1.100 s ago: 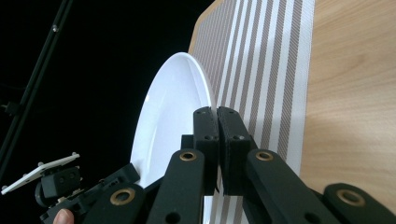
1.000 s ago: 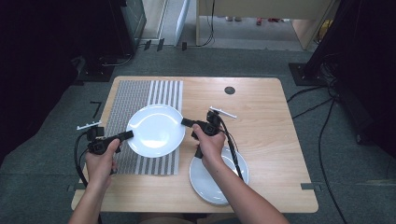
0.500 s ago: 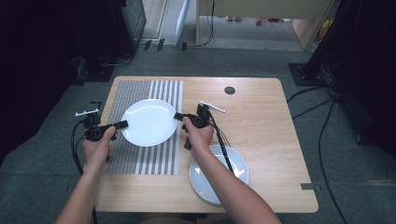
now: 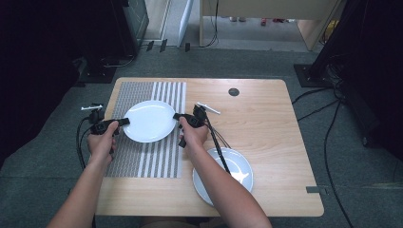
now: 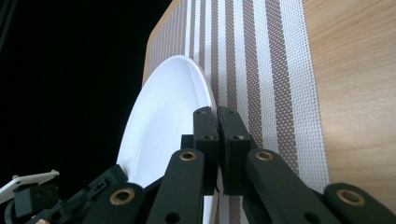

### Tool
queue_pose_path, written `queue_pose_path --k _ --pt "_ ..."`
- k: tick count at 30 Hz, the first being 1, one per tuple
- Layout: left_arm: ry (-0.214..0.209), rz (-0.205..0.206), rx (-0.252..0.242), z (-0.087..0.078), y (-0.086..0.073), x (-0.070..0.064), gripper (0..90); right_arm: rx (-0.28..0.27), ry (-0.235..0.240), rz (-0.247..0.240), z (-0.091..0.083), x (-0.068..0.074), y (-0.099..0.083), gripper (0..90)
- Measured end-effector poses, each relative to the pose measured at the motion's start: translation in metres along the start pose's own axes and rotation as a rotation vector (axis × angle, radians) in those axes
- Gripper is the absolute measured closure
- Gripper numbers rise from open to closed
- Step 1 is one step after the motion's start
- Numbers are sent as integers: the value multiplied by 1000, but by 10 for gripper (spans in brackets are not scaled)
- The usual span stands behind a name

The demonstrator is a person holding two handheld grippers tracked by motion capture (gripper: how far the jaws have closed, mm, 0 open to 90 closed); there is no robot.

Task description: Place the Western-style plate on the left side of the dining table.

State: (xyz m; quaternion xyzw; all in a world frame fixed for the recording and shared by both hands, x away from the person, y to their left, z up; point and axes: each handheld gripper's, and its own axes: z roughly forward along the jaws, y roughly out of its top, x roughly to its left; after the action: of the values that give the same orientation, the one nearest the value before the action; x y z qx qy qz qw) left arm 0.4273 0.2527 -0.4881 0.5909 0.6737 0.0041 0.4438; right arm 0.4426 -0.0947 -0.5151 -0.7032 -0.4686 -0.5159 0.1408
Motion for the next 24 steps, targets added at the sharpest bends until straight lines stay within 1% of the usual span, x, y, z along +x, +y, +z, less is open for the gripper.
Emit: queue_pose_path --k 4,6,8,11,12,13,15,18,20,22,24 --pt "33 -23 -13 8 6 3 761 1 -22 -12 11 -4 -1 884" --pt "30 -39 -22 10 8 5 762 6 -21 -4 15 -5 -1 882" --pt "30 -34 -26 12 9 5 763 -6 -22 -5 18 -8 -1 880" --pt "48 -25 -34 16 10 6 763 -18 -20 7 22 -9 -1 879" --pt "59 -21 -34 17 11 6 759 -18 -21 3 23 -10 -1 878" --pt "64 -19 -34 17 11 7 755 -16 -25 -11 25 -9 -1 874" --pt "61 -29 -43 18 12 9 755 -16 -40 -46 27 -8 -2 867" --pt "66 -33 -43 19 13 9 752 -21 -39 -50 30 -6 -2 866" --pt "67 -27 -30 20 12 9 747 -19 -50 -49 30 -7 -2 865" --pt "63 -18 -21 21 12 8 743 -30 -58 -59 30 -7 -1 863" --pt "73 -9 -13 23 11 8 733 -31 -63 -68 30 -7 0 861"
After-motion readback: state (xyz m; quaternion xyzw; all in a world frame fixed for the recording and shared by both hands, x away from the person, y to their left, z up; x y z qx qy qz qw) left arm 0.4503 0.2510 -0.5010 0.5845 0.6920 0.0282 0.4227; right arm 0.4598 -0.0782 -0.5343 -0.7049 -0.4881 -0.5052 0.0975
